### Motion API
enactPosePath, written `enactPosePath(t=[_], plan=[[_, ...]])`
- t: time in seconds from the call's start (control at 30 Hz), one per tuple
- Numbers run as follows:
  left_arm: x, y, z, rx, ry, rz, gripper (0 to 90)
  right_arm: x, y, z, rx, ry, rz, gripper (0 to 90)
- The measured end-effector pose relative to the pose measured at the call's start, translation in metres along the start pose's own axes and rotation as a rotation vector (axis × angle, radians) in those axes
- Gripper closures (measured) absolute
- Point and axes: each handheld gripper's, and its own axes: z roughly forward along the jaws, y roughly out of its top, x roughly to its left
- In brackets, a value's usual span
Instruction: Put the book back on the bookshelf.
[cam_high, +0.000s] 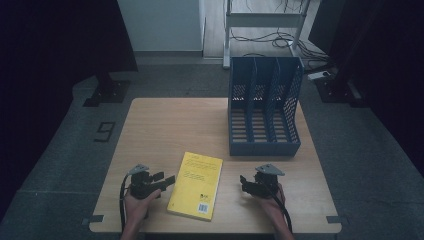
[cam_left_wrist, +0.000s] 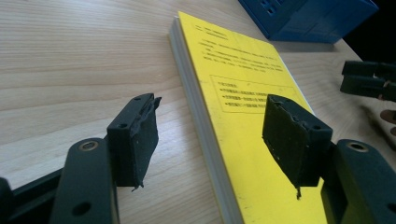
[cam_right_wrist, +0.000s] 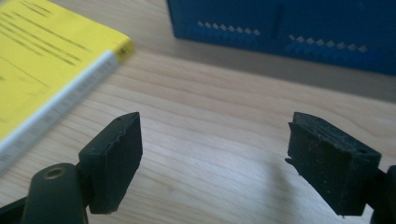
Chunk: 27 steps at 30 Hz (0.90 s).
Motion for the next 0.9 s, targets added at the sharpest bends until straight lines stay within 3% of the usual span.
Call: enactPosePath(t=[0.1, 0.27, 0.9], plan=[[-0.003, -0.001, 0.004, 0.007, -0.022, -0.004, 35.4, 0.005, 0.004, 0.0, -0.025, 0.025, -0.006, 19.5], [-0.007, -0.002, 0.009, 0.027, -0.02, 0.01, 35.4, 0.016, 0.008, 0.005, -0.039, 0.061, -0.017, 21.2], [-0.014, -0.004, 0.012, 0.03, -0.025, 0.027, 36.4, 0.063, 0.019, 0.024, -0.03, 0.165, -0.08, 20.4]])
